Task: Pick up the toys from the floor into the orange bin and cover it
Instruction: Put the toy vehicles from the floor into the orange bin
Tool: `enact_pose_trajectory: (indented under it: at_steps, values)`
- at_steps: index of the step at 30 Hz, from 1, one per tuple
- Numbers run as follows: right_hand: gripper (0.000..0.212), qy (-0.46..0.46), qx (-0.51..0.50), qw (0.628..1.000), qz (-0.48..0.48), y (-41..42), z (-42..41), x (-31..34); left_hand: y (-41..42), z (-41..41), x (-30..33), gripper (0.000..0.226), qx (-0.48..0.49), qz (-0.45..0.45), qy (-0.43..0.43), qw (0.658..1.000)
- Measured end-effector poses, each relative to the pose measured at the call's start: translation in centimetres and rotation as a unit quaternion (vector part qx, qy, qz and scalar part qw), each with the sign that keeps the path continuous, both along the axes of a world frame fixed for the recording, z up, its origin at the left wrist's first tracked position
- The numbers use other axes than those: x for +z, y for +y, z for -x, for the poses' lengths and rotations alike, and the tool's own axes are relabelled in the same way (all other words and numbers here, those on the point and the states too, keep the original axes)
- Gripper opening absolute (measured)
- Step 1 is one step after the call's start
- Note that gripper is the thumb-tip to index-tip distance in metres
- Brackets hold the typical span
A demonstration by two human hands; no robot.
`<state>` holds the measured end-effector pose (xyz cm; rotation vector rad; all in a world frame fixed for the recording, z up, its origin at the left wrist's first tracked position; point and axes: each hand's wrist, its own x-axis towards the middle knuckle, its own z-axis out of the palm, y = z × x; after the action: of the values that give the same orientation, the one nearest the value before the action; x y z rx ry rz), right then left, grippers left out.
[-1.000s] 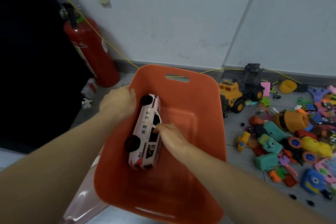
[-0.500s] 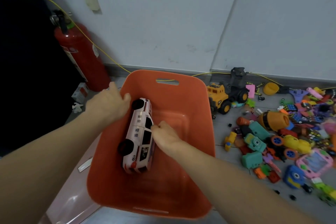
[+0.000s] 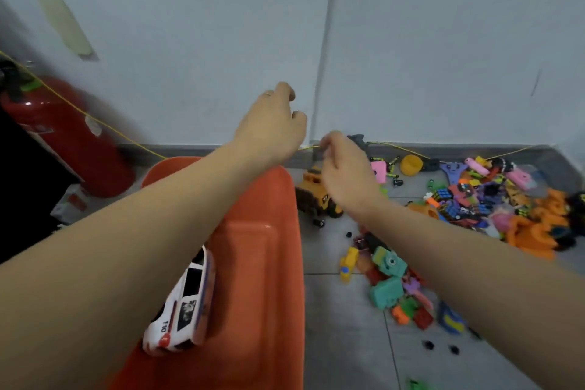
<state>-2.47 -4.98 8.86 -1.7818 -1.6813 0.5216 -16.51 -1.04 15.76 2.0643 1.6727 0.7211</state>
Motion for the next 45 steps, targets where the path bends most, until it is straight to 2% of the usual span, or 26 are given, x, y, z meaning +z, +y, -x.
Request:
enact_pose_trajectory:
  at_steps: [2,4,5,6,8,9,12,14,19,22,25,28,30,32,35,37,38,41,44,45]
  values:
    - [0.038,0.059,-0.101,0.990,0.081,1.8,-4.4,-2.3,1.1,-4.1,-0.8,0.033,-0.002,0.157,-0.096,0.983]
    - [0.044,0.158,-0.168,0.960,0.156,3.1,-7.2,-4.7,1.6,-7.6,-3.1,0.021,0.025,0.279,-0.182,0.943]
    - [0.045,0.206,-0.190,0.944,0.174,3.7,-8.3,-5.9,1.9,-9.2,-4.8,0.023,0.044,0.310,-0.199,0.929]
    - [0.042,0.248,-0.202,0.929,0.188,4.0,-8.7,-6.8,2.4,-10.3,-6.4,0.036,0.065,0.329,-0.195,0.922]
    - [0.030,0.310,-0.219,0.902,0.206,4.8,-9.3,-8.9,3.6,-11.7,-9.6,0.073,0.116,0.339,-0.148,0.922]
    - [0.027,0.330,-0.221,0.893,0.212,5.2,-9.5,-10.0,4.3,-12.2,-11.0,0.082,0.143,0.341,-0.132,0.920]
    - [0.054,0.364,-0.224,0.876,0.223,6.5,-9.4,-12.9,6.0,-12.2,-14.2,0.088,0.221,0.371,-0.146,0.890]
    - [0.059,0.382,-0.228,0.864,0.235,7.2,-9.5,-14.3,6.8,-12.3,-15.5,0.091,0.227,0.394,-0.164,0.875]
    - [0.056,0.464,-0.220,0.824,0.239,7.3,-8.8,-15.8,6.6,-11.9,-17.2,0.101,0.221,0.387,-0.070,0.892]
    - [0.054,0.492,-0.240,0.809,0.214,6.6,-8.4,-15.8,5.6,-11.7,-17.4,0.084,0.189,0.377,-0.029,0.906]
    - [0.049,0.502,-0.291,0.798,0.165,5.8,-8.6,-14.7,4.6,-12.1,-15.7,0.078,0.146,0.345,0.007,0.927]
    - [0.049,0.518,-0.297,0.792,0.125,4.8,-8.7,-11.6,3.4,-12.8,-12.3,0.103,0.094,0.275,0.053,0.955]
    - [0.045,0.526,-0.292,0.791,0.107,4.6,-8.9,-8.8,2.7,-13.0,-9.3,0.110,0.075,0.228,0.060,0.969]
    - [0.042,0.532,-0.270,0.797,0.096,4.0,-8.6,-5.8,1.2,-12.3,-5.3,0.101,0.068,0.217,0.021,0.973]
    - [0.055,0.542,-0.217,0.807,0.087,3.8,-7.9,-1.9,0.2,-10.2,0.5,0.078,0.030,0.231,-0.082,0.969]
    - [0.054,0.553,-0.172,0.811,0.081,3.3,-6.2,1.5,-0.8,-6.9,4.2,0.063,0.014,0.238,-0.141,0.961]
    - [0.055,0.550,-0.156,0.816,0.082,2.6,-4.6,3.7,-1.4,-4.6,6.1,0.063,0.024,0.238,-0.161,0.957]
    - [0.052,0.531,-0.100,0.835,0.101,0.8,0.6,7.5,-2.6,1.2,9.5,0.073,0.058,0.246,-0.163,0.954]
    - [0.062,0.511,-0.048,0.845,0.152,-1.2,6.1,8.5,-4.6,6.0,9.8,0.057,0.046,0.276,-0.164,0.946]
    - [0.057,0.500,-0.033,0.850,0.161,-1.9,7.7,8.3,-5.3,7.4,9.4,0.054,0.043,0.297,-0.162,0.940]
